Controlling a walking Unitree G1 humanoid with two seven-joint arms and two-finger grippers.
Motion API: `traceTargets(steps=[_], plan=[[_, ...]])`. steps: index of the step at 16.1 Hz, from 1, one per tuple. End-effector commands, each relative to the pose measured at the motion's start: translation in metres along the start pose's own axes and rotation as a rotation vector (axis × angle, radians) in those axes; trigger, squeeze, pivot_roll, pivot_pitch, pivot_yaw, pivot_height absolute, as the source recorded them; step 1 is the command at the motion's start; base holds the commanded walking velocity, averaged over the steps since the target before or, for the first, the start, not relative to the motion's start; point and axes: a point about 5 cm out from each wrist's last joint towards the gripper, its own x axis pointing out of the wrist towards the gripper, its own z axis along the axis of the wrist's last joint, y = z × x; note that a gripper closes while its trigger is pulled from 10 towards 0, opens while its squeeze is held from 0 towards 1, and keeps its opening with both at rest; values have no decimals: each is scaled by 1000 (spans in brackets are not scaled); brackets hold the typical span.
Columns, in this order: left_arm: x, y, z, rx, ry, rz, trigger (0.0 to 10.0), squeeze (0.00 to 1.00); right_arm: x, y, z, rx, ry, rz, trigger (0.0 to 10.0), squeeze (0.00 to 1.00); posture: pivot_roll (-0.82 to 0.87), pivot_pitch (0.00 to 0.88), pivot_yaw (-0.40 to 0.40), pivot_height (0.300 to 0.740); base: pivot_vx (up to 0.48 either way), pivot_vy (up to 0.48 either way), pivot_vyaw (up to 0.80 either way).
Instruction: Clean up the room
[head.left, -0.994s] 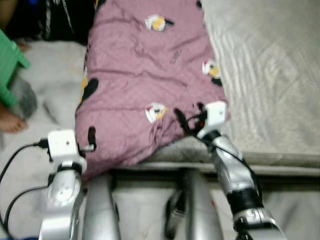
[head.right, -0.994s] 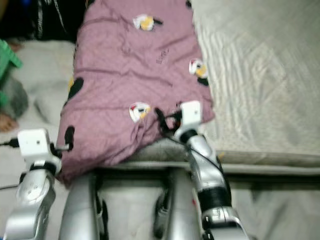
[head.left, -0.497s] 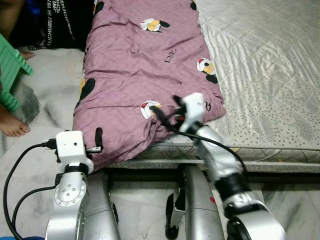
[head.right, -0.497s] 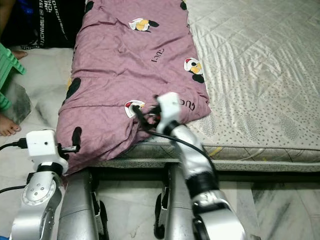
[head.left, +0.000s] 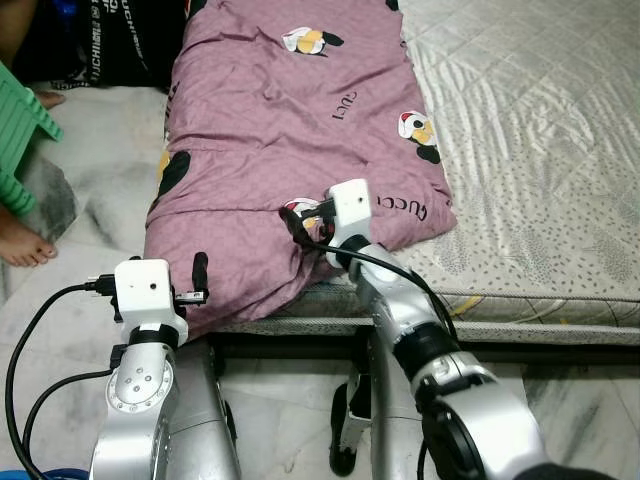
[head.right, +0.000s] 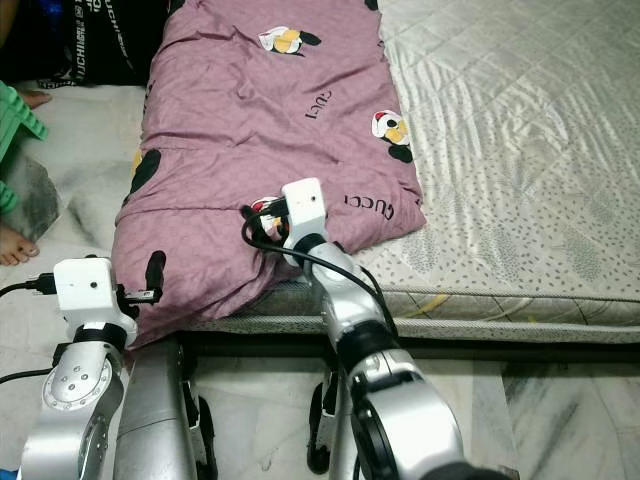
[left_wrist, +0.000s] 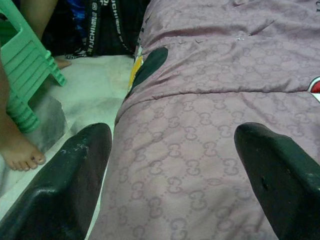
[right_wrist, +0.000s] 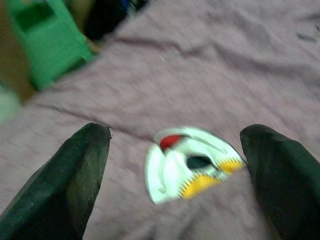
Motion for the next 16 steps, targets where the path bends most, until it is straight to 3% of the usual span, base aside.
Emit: traceTargets(steps=[1,5,7,9,11,13,14,15,16], plan=[[-3,0,0,12,9,-6,10000,0,-2,-6,-10,-2,60,-54,10000,0,139,255,-94,556,0,0,0],[-2,-3,-1,7,14,-15,10000,0,-18,-46,-34,-4,196,-283,10000,0,119,257,-98,556,0,0,0],[-2,-6,-2,1,17,-20,10000,0,-38,-73,-49,12,266,-399,10000,0,108,258,-100,556,0,0,0],[-2,-7,-3,-2,19,-21,10000,0,-54,-89,-55,36,264,-447,10000,0,98,261,-106,556,0,0,0],[-2,-7,-4,-7,26,-20,10000,0,-81,-99,-65,17,281,-462,10000,0,82,261,-113,556,0,0,0],[-3,-8,-5,-14,29,-18,10000,0,-126,-106,-73,21,319,-510,10000,0,58,259,-121,556,0,0,0],[-3,-8,-5,-14,29,-18,10000,0,-126,-106,-73,21,319,-510,10000,0,58,259,-121,556,0,0,0],[-2,-9,-6,-18,32,-20,10000,0,-148,-109,-71,22,316,-525,10000,0,43,262,-121,556,0,0,0],[-2,-9,-6,-19,33,-21,10000,0,-156,-110,-69,20,315,-527,10000,0,43,262,-121,556,0,0,0]])
